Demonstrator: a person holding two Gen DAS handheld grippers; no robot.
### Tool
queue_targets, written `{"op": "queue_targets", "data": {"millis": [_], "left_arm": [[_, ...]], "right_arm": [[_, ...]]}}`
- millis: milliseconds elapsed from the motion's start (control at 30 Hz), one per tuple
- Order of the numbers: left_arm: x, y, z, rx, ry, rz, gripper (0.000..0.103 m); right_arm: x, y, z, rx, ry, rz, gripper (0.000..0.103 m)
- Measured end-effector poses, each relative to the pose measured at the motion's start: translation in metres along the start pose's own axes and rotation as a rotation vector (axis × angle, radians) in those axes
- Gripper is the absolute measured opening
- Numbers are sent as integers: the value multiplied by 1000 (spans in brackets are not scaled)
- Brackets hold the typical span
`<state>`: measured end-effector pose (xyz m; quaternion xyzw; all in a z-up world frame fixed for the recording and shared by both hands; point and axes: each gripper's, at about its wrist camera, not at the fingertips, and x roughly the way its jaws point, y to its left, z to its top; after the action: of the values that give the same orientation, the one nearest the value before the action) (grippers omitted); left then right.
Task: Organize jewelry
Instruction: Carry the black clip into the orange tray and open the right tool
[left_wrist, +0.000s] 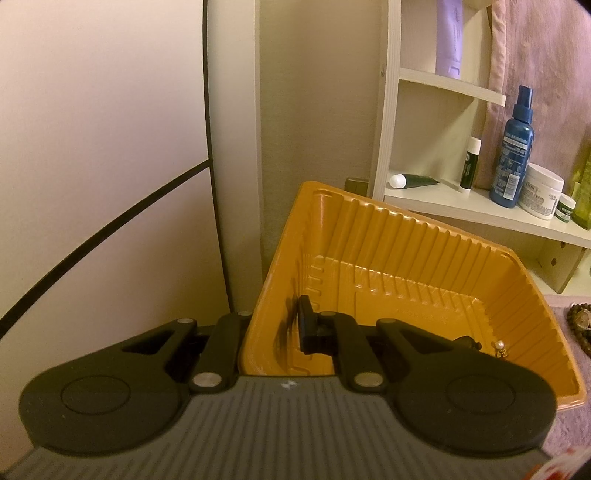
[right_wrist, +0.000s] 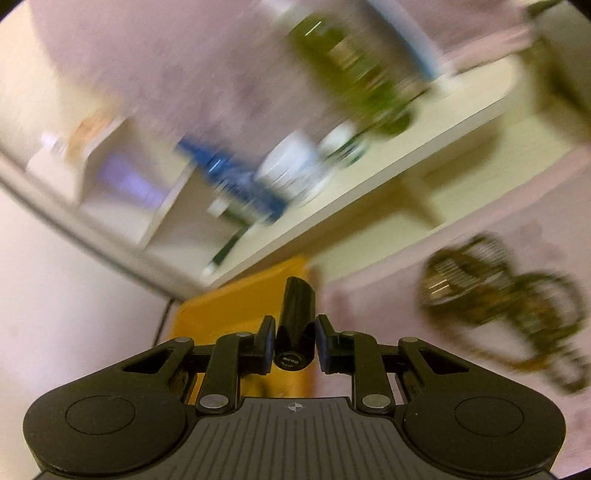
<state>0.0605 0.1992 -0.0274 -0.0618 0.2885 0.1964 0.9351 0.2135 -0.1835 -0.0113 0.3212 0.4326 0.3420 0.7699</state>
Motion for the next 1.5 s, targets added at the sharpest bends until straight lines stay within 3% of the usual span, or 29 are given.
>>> {"op": "queue_targets", "data": {"millis": [300, 433, 667, 967, 1067, 1167, 1500], "left_arm": [[-1, 4, -3, -11, 0, -13, 10], [-1, 5, -2, -12, 3, -19, 10], [0, 5, -2, -14, 2, -26, 9], [1, 5, -1, -16, 5, -24, 9], [0, 5, -1, -17, 5, -22, 9], [0, 4, 0, -17, 5, -20, 9], [0, 3, 0, -14, 6, -13, 10]], "right_arm": [[98, 65, -35, -114, 191, 89, 23], [128, 84, -43, -171, 215, 88, 23], [159, 101, -53, -316, 220, 15, 23], [172, 109, -67, -471, 232, -33, 25], [172, 113, -70, -497, 223, -32, 34], [164, 115, -71, -496, 202, -21, 42], [121, 105, -63, -441, 132, -7, 49]]}}
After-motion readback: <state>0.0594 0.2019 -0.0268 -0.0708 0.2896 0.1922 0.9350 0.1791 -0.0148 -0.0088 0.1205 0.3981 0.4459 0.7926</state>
